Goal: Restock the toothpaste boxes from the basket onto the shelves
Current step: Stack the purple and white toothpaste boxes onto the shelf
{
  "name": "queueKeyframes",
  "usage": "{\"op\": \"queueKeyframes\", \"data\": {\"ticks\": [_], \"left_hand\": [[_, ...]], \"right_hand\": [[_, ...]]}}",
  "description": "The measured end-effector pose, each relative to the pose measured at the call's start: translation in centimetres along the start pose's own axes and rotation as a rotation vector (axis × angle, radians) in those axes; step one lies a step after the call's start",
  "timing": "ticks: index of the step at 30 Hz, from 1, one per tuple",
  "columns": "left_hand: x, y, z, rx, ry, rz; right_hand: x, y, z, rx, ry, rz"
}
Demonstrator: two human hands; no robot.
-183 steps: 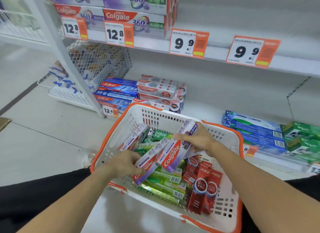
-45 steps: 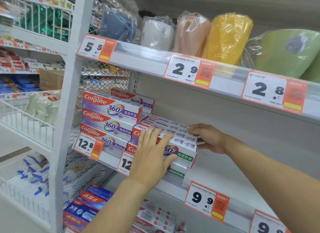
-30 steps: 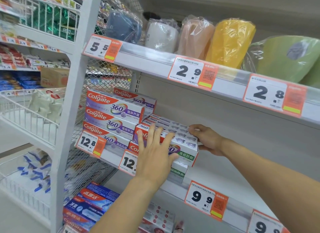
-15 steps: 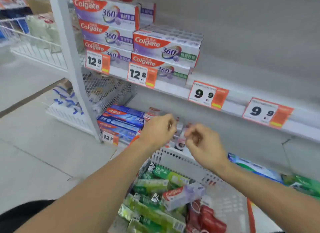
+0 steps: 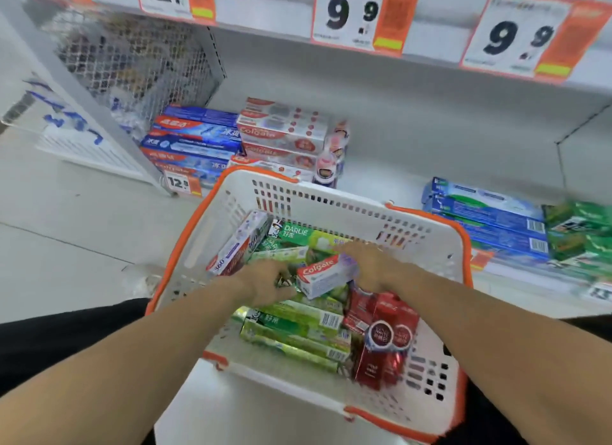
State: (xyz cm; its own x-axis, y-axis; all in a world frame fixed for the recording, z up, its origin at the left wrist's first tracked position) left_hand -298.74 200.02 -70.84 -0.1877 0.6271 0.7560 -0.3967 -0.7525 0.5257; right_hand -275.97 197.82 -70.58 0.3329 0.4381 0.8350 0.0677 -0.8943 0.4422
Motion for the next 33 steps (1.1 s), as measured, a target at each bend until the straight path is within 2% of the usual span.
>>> {"op": "queueKeyframes", "data": {"ticks": [2,4,6,8,12,15,19,21,24,28,33], "left_hand": [[0.5,-0.5,-0.4,0.028,0.08,0.117],[1.6,-0.8,-1.5,0.07,0.059,0.297],[3.0,-0.7,-3.1,0.147,-0.061,0.471],[3.7,-0.6,-5.2,0.276,-0.113,0.545],[3.7,-1.2,-6.3,0.418,-0.151,0.486],[4.1,-1.5,-6.1,0.517,-0.053,0.421],[3.6,-1.3,-6.1,0.543,-0.082,0.3],[3.4,-0.6,-5.7,0.543,-0.064,0.303],[3.9,0.3,-5.6,0.561,0.096,0.394],[7.3,1.9,-3.9,0.508,0.116,0.475],[13.4,4.4,-1.5,0.314,0.096,0.418]], "right_hand": [[0.1,-1.1,-0.4,0.065,0.168,-0.044],[0.6,-2.0,-0.9,0.114,0.261,-0.095],[0.8,-2.5,-1.1,0.108,0.245,-0.118],[0.5,-2.7,-1.1,0.089,0.175,-0.12],[0.7,-2.7,-1.3,0.048,-0.048,-0.12],[1.4,-2.4,-1.7,0.029,-0.178,-0.132],[0.5,-1.5,-1.6,0.009,-0.201,-0.17],[0.2,-1.2,-1.2,-0.016,-0.197,-0.168],[0.3,-0.7,-0.8,-0.051,-0.225,-0.165],[0.3,-0.2,-0.6,-0.044,-0.176,-0.13],[1.2,-0.1,-1.0,-0.007,-0.093,-0.083]]}}
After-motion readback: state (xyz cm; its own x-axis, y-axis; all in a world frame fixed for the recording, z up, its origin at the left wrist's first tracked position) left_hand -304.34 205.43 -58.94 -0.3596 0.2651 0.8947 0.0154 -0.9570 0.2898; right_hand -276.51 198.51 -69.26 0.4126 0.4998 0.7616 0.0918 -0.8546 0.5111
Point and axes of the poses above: each hand's wrist, its own y-axis away from the middle knuckle, its own x-axis out of the back of the hand, z = x × y, the point moved 4 cm from there along -y, towards the middle knuckle, and after that the axes turned 15 degrees about z, right-handed, at the moved point
